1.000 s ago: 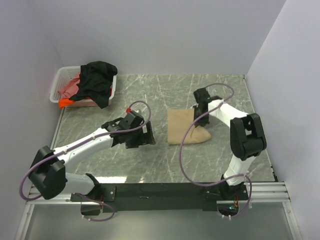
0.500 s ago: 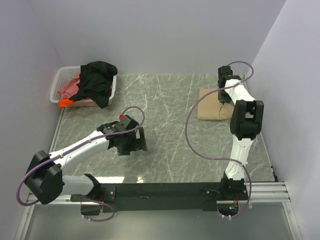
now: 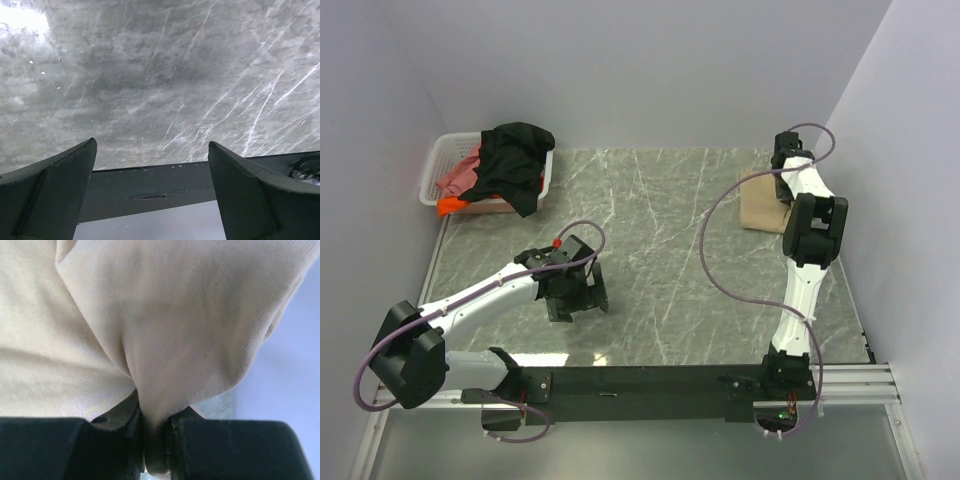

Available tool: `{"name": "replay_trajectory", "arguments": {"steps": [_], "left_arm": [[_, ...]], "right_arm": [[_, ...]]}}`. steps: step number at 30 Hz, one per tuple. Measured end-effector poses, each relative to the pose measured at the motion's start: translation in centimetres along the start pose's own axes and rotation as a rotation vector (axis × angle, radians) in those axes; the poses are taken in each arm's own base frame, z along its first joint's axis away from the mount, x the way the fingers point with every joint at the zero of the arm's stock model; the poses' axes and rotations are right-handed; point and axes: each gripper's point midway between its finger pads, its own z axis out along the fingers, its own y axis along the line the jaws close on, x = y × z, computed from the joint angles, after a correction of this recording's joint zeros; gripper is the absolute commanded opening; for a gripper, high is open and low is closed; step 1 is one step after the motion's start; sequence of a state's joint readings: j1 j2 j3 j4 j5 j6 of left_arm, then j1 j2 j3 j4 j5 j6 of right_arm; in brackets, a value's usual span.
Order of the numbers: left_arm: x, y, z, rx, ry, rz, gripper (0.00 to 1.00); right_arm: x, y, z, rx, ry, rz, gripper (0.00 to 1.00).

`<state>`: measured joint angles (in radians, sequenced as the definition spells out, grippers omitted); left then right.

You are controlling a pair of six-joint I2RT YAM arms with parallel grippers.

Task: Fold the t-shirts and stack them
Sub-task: Neatly place the folded tshirt to the corner

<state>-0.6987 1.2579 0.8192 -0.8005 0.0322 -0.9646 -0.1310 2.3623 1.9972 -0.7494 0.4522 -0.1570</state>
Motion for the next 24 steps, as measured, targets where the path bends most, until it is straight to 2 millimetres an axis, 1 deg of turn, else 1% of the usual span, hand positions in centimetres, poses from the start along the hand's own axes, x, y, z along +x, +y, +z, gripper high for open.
{"name": "replay_trajectory", "arguments": {"steps": [4, 5, 7, 8, 10, 11, 13, 14, 16, 17, 21, 24], "left_arm": [[0.3, 0.4, 0.0, -0.016, 0.011, -0.002, 0.99], [0.3, 0.5, -0.1, -0.019, 0.014, -0.003, 0.99], [0.5, 0.6, -0.1, -0.025, 0.019, -0.004, 0.99], [0.5, 0.7, -0.1, -0.027, 0.021, -0.004, 0.99], [0.6, 0.8, -0.1, -0.032, 0.024, -0.004, 0.99], [0.6, 0.8, -0.1, -0.034, 0.026, -0.004, 0.99], [0.7, 0.9, -0.1, -0.040, 0.029, -0.004, 0.99], [0.7, 0.9, -0.2, -0.041, 0.030, -0.004, 0.99], [0.6, 0.8, -0.3, -0.039, 0.029, -0.004, 0.99], [0.6, 0.8, -0.3, -0.037, 0.028, -0.004, 0.99], [0.6, 0.7, -0.3, -0.037, 0.027, -0.010, 0.99], [0.6, 0.7, -0.4, -0.036, 0.026, -0.019, 0.99]], "right_arm": [[-0.7, -2.1, 0.5, 0.022, -0.023, 0.007, 0.02], [-0.8, -2.7, 0.7, 0.027, -0.025, 0.012, 0.06], [-0.8, -3.7, 1.0, 0.036, -0.025, 0.024, 0.10], [-0.7, -4.3, 1.2, 0.041, -0.024, 0.030, 0.21], [-0.8, -5.0, 1.3, 0.045, -0.025, 0.043, 0.31], [-0.8, -5.3, 1.4, 0.047, -0.026, 0.052, 0.38], [-0.9, -5.8, 1.4, 0.048, -0.030, 0.067, 0.45], [-1.0, -5.9, 1.4, 0.047, -0.033, 0.072, 0.55], [-1.2, -5.7, 1.4, 0.045, -0.041, 0.083, 0.71], [-1.3, -5.6, 1.3, 0.044, -0.044, 0.081, 0.87], [-1.9, -5.0, 0.7, 0.041, -0.068, 0.079, 0.89], [-2.3, -4.6, -0.9, 0.039, -0.100, 0.081, 0.90]]}}
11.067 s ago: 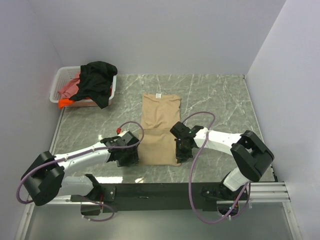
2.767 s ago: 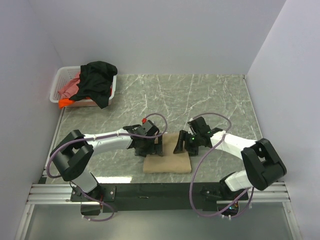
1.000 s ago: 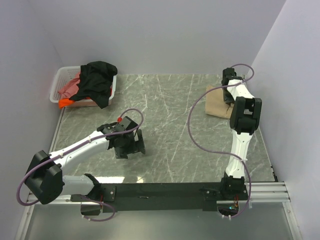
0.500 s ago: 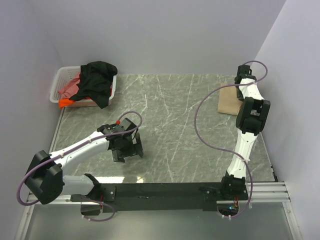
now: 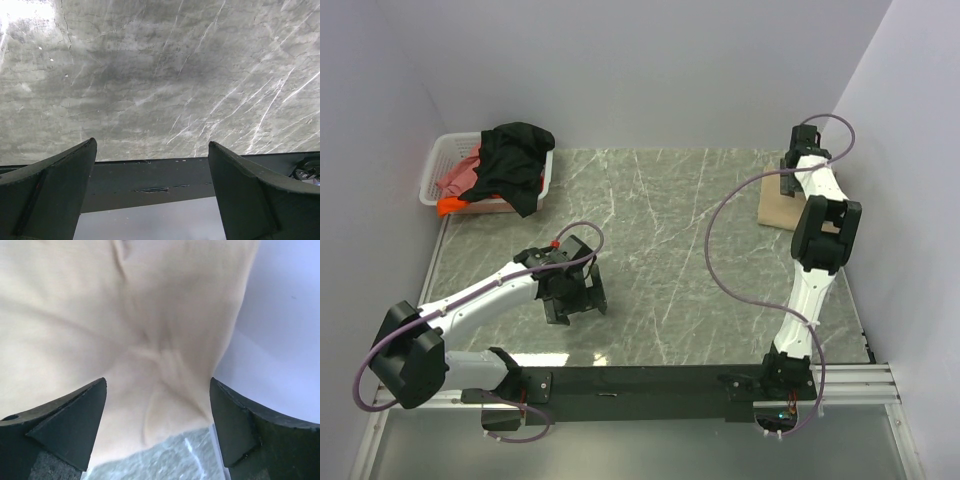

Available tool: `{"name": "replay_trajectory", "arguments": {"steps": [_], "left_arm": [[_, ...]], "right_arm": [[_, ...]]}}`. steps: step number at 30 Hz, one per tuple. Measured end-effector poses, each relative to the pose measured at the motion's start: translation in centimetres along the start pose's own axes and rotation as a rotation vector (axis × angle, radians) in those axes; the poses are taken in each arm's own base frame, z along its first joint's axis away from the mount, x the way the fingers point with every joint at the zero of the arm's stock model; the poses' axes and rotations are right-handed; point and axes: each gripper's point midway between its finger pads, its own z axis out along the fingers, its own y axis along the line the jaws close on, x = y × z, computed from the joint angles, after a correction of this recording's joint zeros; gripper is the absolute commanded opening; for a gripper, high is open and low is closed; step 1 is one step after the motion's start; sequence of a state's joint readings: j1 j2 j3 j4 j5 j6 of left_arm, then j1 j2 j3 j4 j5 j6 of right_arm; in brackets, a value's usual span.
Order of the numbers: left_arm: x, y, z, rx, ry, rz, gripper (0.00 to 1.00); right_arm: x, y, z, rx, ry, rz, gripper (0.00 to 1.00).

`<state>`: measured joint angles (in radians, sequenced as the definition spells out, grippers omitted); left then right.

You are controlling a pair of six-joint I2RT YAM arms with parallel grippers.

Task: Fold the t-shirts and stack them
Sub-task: Neatly place the folded tshirt to the corner

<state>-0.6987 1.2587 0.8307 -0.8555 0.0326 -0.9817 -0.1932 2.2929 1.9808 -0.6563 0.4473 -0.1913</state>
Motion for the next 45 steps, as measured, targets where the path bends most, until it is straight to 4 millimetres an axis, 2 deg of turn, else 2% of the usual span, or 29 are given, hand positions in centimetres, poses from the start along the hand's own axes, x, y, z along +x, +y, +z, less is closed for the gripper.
{"name": "replay_trajectory", "arguments": {"steps": [7, 9, 11, 15, 18, 21, 24, 29, 32, 34, 37, 38, 42, 45], "left_arm": [[-0.1, -0.2, -0.3, 0.012, -0.008, -0.008, 0.99], [-0.1, -0.2, -0.4, 0.017, -0.012, -0.008, 0.99], [-0.1, -0.3, -0.5, 0.023, -0.016, -0.007, 0.99], [-0.3, -0.3, -1.0, 0.035, -0.032, -0.007, 0.99], [-0.3, 0.0, -1.4, 0.033, -0.044, -0.007, 0.99], [-0.6, 0.2, -1.8, 0.032, -0.071, -0.006, 0.99], [-1.2, 0.0, -2.4, 0.041, -0.103, -0.006, 0.99], [-2.6, -0.7, -3.6, 0.071, -0.178, -0.003, 0.99], [-3.3, -0.8, -4.5, 0.092, -0.228, -0.007, 0.99], [-3.7, -0.9, -5.1, 0.109, -0.263, -0.010, 0.99], [-4.4, -1.2, -6.2, 0.147, -0.318, -0.017, 0.99], [-4.7, -1.4, -6.7, 0.167, -0.342, -0.020, 0.99], [-5.5, -2.0, -8.3, 0.229, -0.409, -0.030, 0.99], [-5.9, -2.2, -8.8, 0.262, -0.445, -0.040, 0.99]], "right_arm": [[-2.2, 1.8, -4.4, -0.059, -0.121, 0.064, 0.91], [-2.8, 2.7, -4.6, -0.090, -0.141, 0.091, 0.90], [-2.6, 3.5, -4.0, -0.110, -0.128, 0.110, 0.90], [-0.8, 5.8, -1.9, -0.173, -0.066, 0.144, 0.90], [1.2, 7.6, -1.6, -0.243, -0.017, 0.167, 0.90], [2.8, 9.2, -2.2, -0.327, 0.010, 0.196, 0.90], [3.0, 9.9, -4.1, -0.405, 0.004, 0.229, 0.90], [1.0, 9.2, -10.5, -0.522, -0.099, 0.293, 0.90], [0.5, 8.6, -16.1, -0.572, -0.192, 0.301, 0.90], [1.0, 9.2, -19.9, -0.613, -0.244, 0.284, 0.90], [3.3, 11.3, -25.0, -0.691, -0.290, 0.232, 0.90], [4.8, 12.6, -27.0, -0.732, -0.296, 0.204, 0.90], [11.1, 15.9, -31.4, -0.857, -0.244, 0.134, 0.90], [15.8, 17.2, -33.9, -0.948, -0.201, 0.128, 0.90]]}}
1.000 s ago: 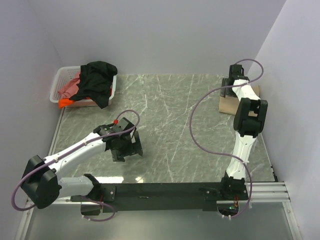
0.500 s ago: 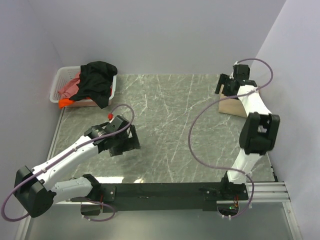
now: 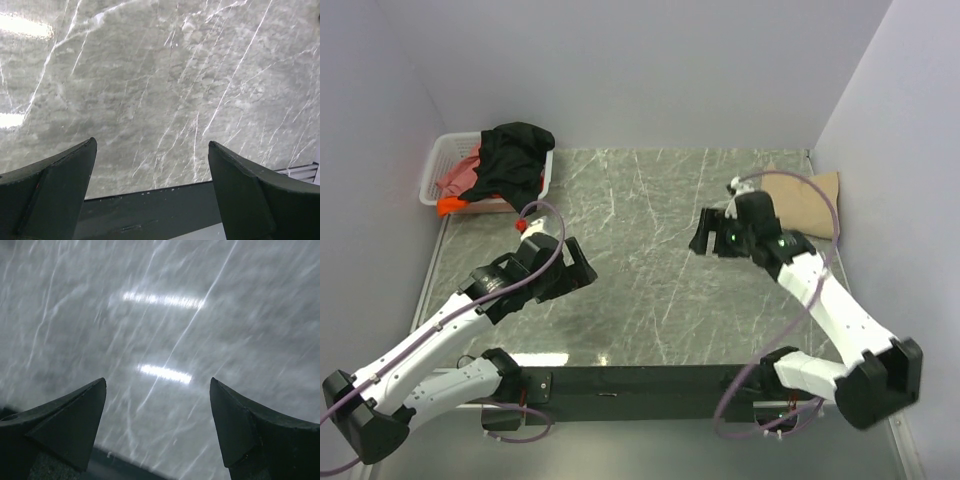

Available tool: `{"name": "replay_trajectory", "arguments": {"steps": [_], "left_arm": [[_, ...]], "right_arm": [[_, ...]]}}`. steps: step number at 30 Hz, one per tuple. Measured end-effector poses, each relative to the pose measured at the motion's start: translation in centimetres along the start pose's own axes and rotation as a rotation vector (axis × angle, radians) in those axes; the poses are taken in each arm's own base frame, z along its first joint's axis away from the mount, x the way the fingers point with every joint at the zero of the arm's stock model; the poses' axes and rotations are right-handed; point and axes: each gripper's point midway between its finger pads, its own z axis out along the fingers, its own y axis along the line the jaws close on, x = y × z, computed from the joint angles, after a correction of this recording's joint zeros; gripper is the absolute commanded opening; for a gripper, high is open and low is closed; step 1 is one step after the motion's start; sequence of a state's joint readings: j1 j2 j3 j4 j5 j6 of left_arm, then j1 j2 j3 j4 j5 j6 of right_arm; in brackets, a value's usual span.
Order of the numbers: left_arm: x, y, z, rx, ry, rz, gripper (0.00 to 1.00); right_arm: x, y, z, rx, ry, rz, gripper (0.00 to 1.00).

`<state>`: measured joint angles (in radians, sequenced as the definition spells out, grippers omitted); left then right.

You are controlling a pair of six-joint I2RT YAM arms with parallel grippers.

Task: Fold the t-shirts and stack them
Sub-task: Neatly place the folded tshirt to the corner

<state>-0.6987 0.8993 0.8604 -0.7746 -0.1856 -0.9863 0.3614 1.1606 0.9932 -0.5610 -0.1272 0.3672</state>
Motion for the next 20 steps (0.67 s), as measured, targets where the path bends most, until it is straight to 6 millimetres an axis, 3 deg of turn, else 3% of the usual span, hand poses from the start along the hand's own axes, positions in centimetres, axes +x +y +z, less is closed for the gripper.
{"name": "replay_trajectory", "arguments": {"steps": [5, 9, 20], "left_arm": [[0.1, 0.1, 0.4, 0.016, -0.017, -0.008, 0.99], [0.1, 0.0, 0.9, 0.017, -0.017, -0.008, 0.97], [0.4, 0.2, 2.0, 0.003, -0.001, 0.078, 0.98]], "right_arm": [[6.0, 2.8, -1.8, -0.103, 0.066, 0.045, 0.90], [9.0, 4.6, -1.8, -0.124, 0.130, 0.035, 0.90], [11.1, 4.8, 0.1, -0.028, 0.181, 0.006, 0.90]]}}
